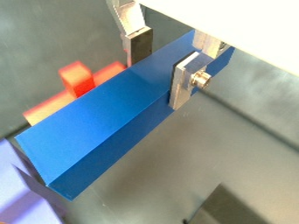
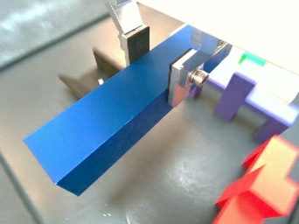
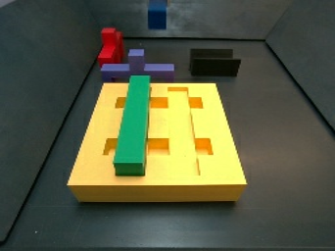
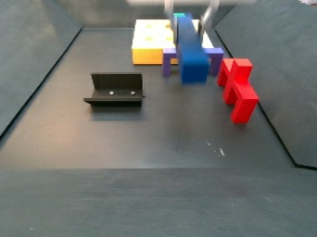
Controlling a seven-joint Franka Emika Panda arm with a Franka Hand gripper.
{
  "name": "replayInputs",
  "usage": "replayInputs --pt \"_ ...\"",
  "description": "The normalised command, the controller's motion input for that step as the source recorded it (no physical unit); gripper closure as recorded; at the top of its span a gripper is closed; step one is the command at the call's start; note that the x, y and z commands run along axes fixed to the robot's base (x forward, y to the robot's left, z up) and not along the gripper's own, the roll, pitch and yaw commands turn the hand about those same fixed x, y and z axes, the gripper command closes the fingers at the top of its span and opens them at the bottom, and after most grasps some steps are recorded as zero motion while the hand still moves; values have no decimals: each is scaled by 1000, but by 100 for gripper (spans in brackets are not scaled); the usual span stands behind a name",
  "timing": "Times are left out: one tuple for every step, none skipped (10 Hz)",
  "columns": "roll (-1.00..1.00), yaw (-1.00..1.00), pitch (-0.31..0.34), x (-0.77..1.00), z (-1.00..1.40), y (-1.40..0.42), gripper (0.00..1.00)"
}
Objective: Pick up the blue object. Move up. Move to above the board. Insert the blue object.
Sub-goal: Move to above the board, then insert the blue object.
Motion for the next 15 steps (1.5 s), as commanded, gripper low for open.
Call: replayInputs --pt "-2 1 48 18 1400 4 100" --pt "-3 -4 70 6 1400 2 100" --pt "-2 -4 65 4 1400 1 100" --pt "1 -4 63 35 535 5 100" --pt "-13 -131 223 67 212 -1400 100" --pt "16 -94 199 69 183 -1400 100" --pt "26 -48 169 69 190 -1400 100" --pt "-22 -15 123 80 187 -1400 100" --pt "-1 -7 110 86 191 -1400 100" --pt "7 3 115 97 197 -1400 100" --pt "-18 1 124 124 201 -1400 100" --pt "5 2 149 177 210 -1400 100" --pt "10 6 160 211 219 -1400 100" --pt "28 7 168 121 80 -460 100" --pt "-84 0 -49 237 -491 -26 100"
